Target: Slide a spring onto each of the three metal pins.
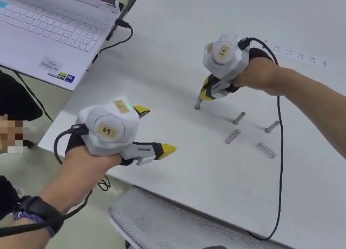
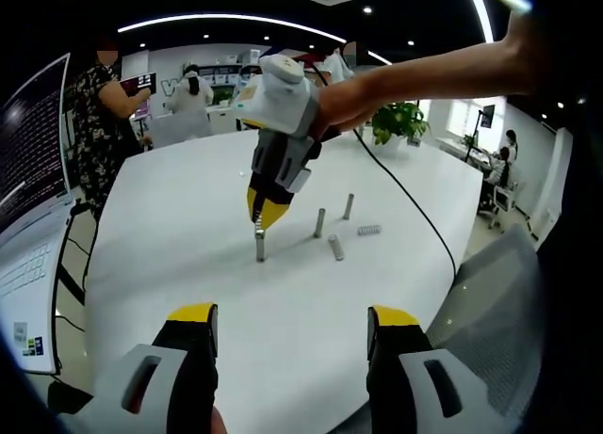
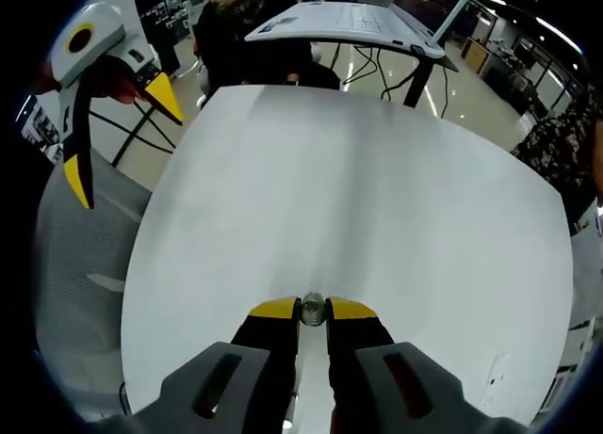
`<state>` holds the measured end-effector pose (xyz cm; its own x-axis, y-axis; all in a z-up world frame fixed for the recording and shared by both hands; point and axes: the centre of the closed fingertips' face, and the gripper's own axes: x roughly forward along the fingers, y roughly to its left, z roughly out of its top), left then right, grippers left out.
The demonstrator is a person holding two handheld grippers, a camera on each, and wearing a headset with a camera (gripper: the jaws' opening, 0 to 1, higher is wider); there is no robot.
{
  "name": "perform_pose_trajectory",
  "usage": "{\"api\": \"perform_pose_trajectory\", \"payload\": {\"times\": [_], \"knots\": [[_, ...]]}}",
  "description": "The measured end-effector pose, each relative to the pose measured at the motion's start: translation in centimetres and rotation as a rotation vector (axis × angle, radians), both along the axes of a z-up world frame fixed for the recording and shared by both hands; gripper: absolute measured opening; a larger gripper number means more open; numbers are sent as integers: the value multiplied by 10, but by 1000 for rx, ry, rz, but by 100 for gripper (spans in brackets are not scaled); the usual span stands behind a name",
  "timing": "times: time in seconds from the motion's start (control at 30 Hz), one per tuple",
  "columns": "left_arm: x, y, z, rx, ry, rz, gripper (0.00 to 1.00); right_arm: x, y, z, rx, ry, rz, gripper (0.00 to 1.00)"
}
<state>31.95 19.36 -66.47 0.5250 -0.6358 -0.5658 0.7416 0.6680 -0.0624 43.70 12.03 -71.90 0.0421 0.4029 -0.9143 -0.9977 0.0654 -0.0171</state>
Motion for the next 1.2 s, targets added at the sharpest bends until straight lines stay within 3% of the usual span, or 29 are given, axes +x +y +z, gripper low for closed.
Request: {"api": "perform_pose_trajectory", "payload": {"times": [1.2], "knots": [[2,7,-2,-1,10,27,60,-2,1,-39,-54,42,6,9]]}}
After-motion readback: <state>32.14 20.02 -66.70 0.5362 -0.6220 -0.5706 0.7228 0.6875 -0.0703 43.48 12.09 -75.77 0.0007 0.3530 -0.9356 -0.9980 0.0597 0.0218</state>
